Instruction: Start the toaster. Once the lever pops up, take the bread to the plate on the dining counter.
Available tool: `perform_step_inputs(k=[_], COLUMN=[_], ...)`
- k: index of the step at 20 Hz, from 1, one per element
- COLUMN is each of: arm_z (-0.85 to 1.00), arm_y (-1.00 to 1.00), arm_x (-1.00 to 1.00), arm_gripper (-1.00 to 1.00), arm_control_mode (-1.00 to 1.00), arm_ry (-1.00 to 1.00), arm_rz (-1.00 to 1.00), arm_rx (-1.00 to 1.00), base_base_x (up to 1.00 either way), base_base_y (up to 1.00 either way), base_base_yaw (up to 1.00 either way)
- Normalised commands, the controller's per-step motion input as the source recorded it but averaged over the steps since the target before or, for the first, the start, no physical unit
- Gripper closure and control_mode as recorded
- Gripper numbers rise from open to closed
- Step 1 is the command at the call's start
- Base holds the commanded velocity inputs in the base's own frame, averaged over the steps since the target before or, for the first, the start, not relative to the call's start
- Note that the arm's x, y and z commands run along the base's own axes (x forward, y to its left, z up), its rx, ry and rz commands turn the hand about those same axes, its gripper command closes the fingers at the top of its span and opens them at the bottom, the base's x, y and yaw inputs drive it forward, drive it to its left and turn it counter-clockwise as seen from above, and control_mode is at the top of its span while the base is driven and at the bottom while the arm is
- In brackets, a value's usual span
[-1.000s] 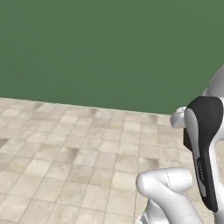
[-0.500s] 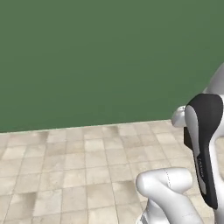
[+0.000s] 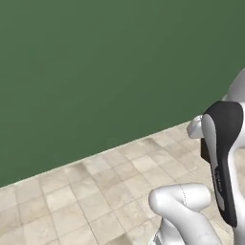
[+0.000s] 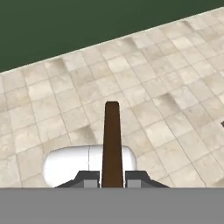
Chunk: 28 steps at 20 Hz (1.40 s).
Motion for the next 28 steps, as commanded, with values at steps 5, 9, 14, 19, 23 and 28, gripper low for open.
perform_step_inputs(k=[5,9,14,19,23,28], arm_z=[0.00,0.00,0.00,0.00,0.00,0.00], arm_y=[0.00,0.00,0.00,0.00,0.00,0.00], arm_x=[0.00,0.00,0.00,0.00,0.00,0.00], arm_gripper=[1.00,1.00,1.00,1.00,1.00,1.00], arm_control_mode=[1.00,1.00,1.00,1.00,1.00,1.00], arm_ry=[0.00,0.00,0.00,0.00,0.00,0.00], arm_rz=[0.00,0.00,0.00,0.00,0.00,0.00], arm_rx=[0.00,0.00,0.00,0.00,0.00,0.00], base_base_x=[0.58,0.44,0.53,0.87,1.00,1.00], base_base_y=[0.01,0.05,0.16,0.66,0.98,1.00], base_base_yaw=[-0.76,-0.81,-0.78,-0.67,-0.48,-0.39])
